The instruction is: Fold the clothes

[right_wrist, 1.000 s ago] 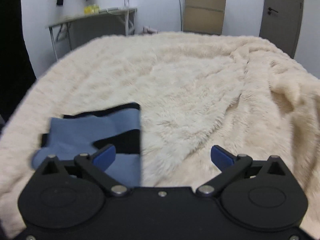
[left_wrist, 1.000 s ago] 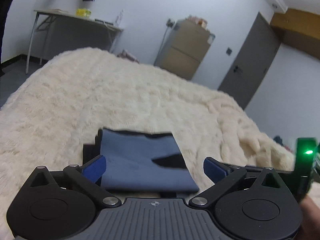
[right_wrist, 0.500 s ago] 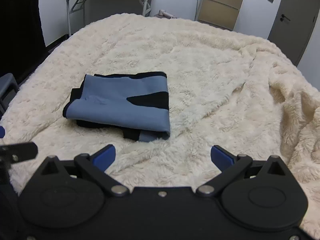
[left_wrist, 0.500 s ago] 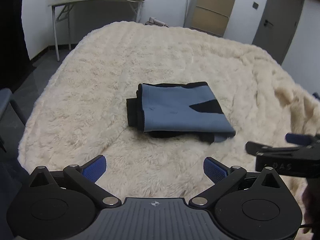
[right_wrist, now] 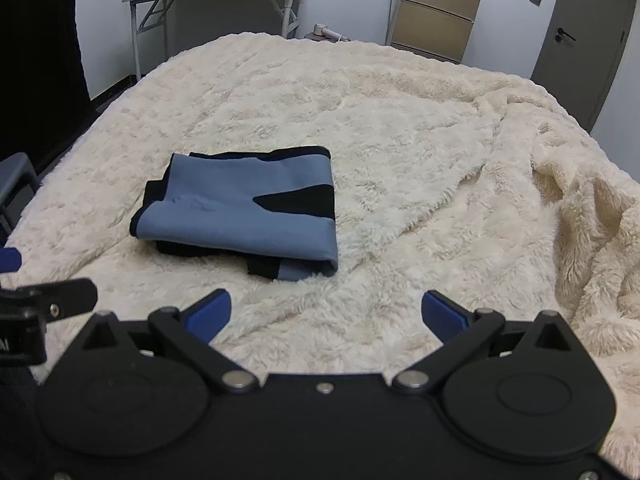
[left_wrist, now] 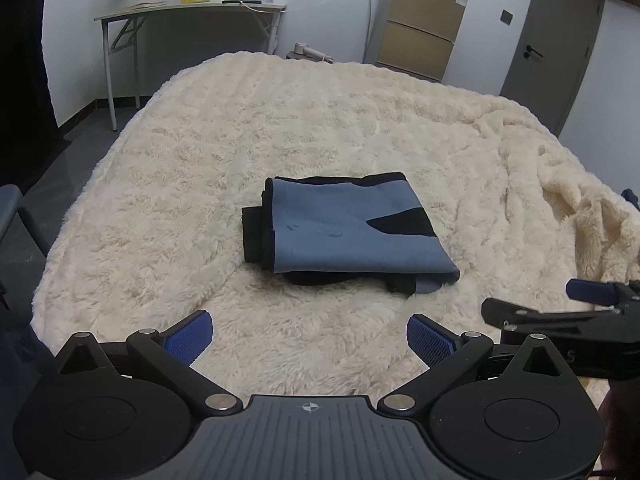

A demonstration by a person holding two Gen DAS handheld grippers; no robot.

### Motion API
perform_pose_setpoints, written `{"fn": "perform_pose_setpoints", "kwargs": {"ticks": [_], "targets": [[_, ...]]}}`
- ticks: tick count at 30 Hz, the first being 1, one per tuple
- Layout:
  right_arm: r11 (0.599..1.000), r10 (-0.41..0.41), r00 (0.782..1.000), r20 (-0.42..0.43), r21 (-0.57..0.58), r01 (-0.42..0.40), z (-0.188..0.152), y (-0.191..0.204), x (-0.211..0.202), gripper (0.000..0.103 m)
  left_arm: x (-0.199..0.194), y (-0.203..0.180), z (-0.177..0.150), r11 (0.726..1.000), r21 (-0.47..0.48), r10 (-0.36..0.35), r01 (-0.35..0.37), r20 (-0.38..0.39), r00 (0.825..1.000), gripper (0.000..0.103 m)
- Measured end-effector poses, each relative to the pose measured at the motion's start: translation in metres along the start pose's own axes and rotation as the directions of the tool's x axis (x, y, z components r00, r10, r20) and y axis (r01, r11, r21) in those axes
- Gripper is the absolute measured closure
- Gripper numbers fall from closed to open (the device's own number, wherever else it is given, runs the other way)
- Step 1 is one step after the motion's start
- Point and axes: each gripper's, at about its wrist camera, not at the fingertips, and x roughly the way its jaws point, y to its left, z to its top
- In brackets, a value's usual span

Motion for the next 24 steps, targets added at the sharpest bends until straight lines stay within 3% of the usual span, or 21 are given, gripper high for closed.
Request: {"fn": "perform_pose_setpoints", "kwargs": {"ticks": [24], "targets": [[0.999, 0.036, 0.999, 0.007, -0.001, -0.036, 0.002, 0.005, -0.011, 0.000, 0.005, 0.006, -0.002, 0.999, -0.019, 0.047, -0.047, -0.016, 0.999, 0.000]]}}
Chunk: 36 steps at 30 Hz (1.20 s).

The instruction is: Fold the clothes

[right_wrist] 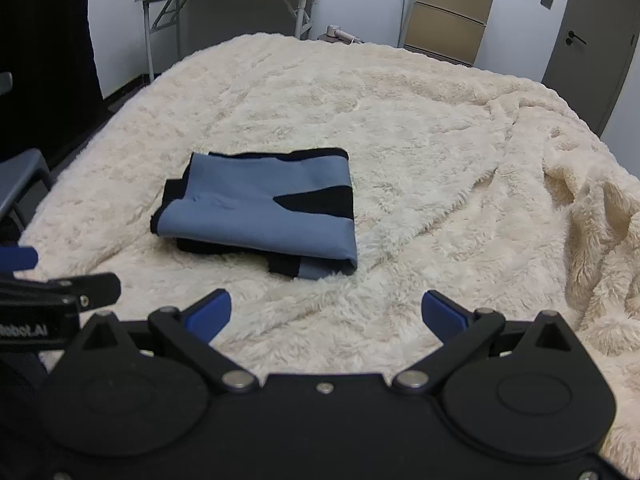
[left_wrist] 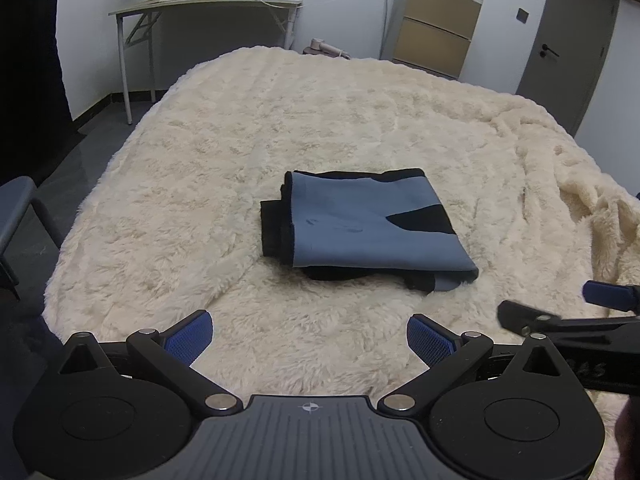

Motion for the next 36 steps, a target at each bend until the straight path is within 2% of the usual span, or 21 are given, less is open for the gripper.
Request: {"fn": "perform_pose_setpoints", "kwargs": {"ticks": [36], "targets": [[1.000, 0.013, 1.000, 0.001, 0.015, -0.013, 0.007, 0.011, -0.003, 0.000, 0.004, 0.002, 0.000, 1.000, -0.020, 0.023, -0.023, 0.005, 1.000, 0.000]]}}
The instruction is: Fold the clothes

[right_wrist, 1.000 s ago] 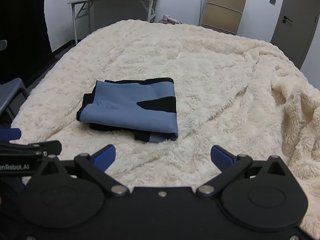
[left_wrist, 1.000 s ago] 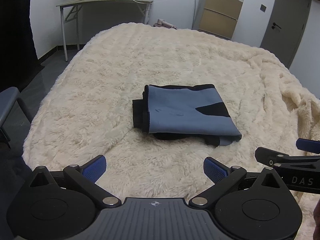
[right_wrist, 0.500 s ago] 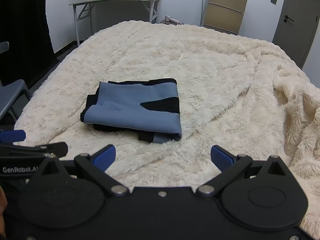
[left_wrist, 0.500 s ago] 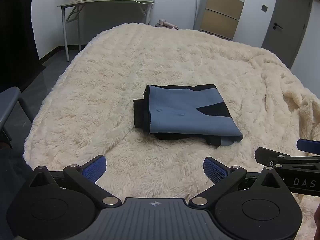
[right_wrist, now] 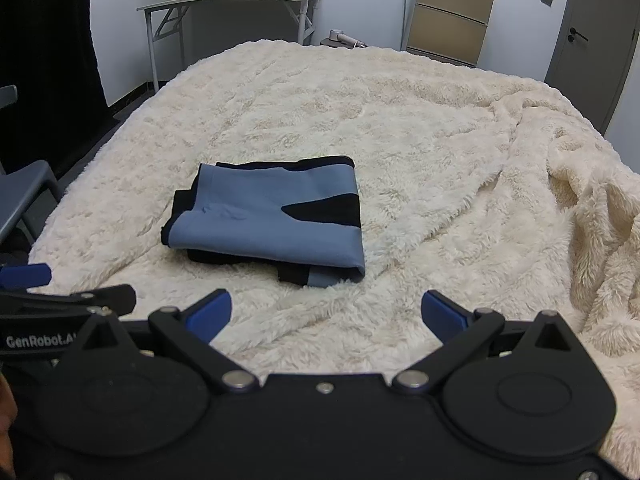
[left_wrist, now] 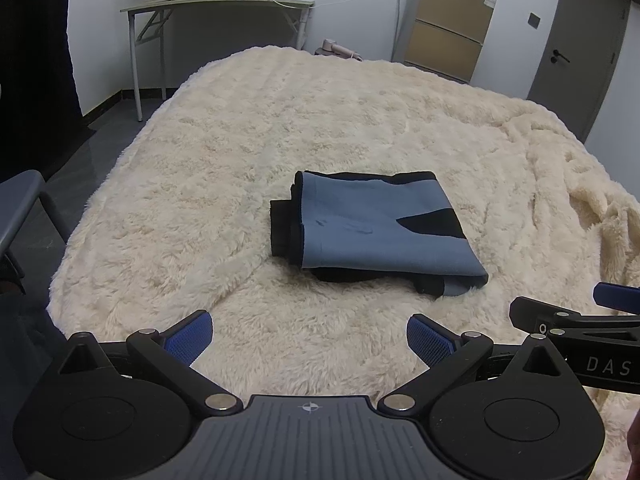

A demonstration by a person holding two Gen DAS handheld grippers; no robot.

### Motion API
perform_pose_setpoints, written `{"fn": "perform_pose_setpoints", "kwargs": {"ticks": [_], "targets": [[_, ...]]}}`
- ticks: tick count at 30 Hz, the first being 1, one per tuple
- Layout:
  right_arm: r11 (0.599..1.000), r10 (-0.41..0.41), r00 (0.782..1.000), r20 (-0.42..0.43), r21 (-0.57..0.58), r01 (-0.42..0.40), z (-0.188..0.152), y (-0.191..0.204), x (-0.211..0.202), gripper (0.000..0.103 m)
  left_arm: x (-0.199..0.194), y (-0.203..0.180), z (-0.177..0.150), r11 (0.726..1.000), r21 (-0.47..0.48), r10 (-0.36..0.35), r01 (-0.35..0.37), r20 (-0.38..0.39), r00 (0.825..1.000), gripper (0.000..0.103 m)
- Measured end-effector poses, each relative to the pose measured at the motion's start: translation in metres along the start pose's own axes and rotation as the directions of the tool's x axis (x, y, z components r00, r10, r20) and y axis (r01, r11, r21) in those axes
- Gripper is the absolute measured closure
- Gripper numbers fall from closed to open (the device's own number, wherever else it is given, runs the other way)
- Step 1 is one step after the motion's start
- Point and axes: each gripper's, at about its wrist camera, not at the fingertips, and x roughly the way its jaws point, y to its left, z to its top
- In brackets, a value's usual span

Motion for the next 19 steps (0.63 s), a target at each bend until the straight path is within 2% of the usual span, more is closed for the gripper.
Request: {"fn": "perform_pose_setpoints", "kwargs": {"ticks": [19], "targets": [[1.000, 0.004, 1.000, 0.000, 0.007, -0.004, 0.0013, 0.0021, 0.0039, 0.001, 0.0024, -0.0007, 0.0011, 1.000, 0.009, 0.011, -0.011, -0.001, 1.000, 0.000]]}}
